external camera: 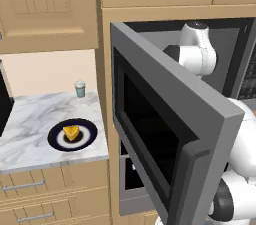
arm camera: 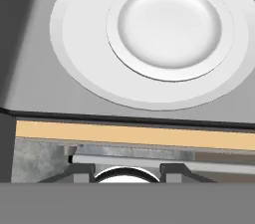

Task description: Pick the cheese from the counter and place it in the microwave.

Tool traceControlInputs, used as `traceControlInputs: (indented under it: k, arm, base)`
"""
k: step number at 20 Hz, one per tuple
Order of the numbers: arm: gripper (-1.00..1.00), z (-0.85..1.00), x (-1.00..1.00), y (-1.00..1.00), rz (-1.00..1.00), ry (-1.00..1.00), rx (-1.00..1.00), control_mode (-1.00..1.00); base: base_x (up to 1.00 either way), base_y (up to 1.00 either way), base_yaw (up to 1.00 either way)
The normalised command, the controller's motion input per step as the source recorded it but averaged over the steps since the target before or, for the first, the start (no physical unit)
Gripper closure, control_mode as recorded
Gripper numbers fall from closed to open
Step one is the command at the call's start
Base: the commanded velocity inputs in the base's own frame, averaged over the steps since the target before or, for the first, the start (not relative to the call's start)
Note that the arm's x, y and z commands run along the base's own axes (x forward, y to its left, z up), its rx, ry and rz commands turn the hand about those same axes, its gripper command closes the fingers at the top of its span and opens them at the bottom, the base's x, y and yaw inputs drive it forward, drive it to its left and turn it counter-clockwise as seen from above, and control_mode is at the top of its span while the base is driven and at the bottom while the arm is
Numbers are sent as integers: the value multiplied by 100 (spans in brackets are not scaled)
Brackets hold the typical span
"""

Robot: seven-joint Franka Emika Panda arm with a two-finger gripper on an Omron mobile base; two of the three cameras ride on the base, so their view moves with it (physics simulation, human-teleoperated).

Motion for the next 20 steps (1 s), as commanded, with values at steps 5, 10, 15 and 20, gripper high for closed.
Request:
traceControlInputs:
  k: [5,10,15,20]
  arm:
    - [-100,0,0,0,0,0,0,100]
    - [-100,0,0,0,0,0,0,100]
    - [-100,0,0,0,0,0,0,100]
    - [-100,0,0,0,0,0,0,100]
  base:
    - [-6,0,0]
    - [-43,-47,0]
    - [-35,-68,0]
    - [-18,-49,0]
